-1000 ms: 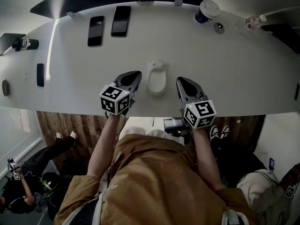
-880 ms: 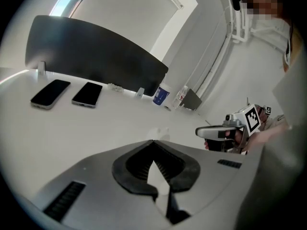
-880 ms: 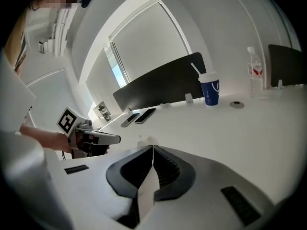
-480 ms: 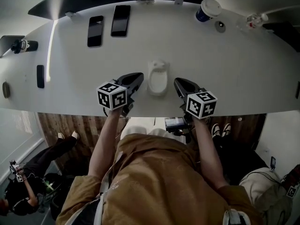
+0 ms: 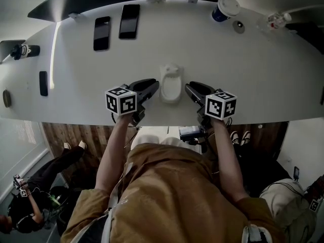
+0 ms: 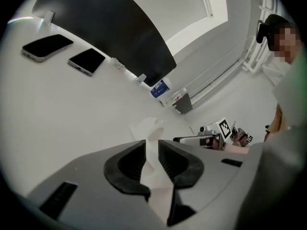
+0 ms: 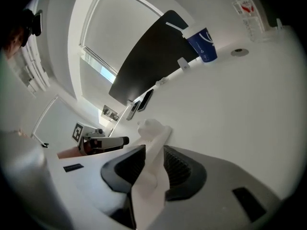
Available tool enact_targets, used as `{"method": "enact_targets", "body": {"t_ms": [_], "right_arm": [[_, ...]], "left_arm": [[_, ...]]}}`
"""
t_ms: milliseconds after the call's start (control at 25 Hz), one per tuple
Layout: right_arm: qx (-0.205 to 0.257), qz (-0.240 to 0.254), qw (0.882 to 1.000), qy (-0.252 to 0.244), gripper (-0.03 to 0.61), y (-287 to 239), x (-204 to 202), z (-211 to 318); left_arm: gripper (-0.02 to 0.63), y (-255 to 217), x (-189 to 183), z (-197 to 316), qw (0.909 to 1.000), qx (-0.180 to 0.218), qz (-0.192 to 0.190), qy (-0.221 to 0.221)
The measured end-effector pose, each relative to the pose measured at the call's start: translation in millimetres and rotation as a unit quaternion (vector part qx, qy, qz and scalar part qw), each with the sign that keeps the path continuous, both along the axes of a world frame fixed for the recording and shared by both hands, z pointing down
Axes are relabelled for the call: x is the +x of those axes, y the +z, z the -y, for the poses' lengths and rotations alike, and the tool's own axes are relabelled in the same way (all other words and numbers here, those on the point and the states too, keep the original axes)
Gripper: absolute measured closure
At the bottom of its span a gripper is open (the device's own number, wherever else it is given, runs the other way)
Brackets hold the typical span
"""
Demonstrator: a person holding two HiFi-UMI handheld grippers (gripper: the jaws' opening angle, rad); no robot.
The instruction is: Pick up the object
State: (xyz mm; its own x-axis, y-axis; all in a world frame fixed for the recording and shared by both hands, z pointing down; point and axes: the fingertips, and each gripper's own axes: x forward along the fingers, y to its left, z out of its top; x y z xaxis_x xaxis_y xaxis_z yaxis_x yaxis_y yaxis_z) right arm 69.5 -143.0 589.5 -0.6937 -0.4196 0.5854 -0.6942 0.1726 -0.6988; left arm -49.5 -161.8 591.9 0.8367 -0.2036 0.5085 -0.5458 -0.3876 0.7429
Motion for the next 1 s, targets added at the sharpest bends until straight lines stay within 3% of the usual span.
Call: {"method": "enact_targets", "body": {"t_ms": [240, 400, 560, 1000], "right_arm": [[-0.068, 0.094, 0.993, -0.013, 0.336, 5.7, -16.9, -4.9], [-0.095, 0.13, 0.987, -0.006, 0.33, 9.2, -23.2, -5.5], [-0.113, 0.137, 0.984, 0.005, 0.33, 12.9, -23.9, -4.8], [-0.177, 0.177, 0.968, 0.014, 0.331, 19.7, -31.4, -6.7]], "left_arm": [[0.407, 1.2, 8.9, 0.2, 0.9993, -0.028, -0.024, 0.001], [0.353, 1.7, 12.3, -6.7, 0.9959, -0.07, -0.056, 0.005], [0.345, 0.4, 10.3, -8.5, 0.9917, -0.096, -0.085, -0.005], [0.309, 11.3, 15.2, -24.8, 0.9798, -0.173, -0.098, 0.021]]}}
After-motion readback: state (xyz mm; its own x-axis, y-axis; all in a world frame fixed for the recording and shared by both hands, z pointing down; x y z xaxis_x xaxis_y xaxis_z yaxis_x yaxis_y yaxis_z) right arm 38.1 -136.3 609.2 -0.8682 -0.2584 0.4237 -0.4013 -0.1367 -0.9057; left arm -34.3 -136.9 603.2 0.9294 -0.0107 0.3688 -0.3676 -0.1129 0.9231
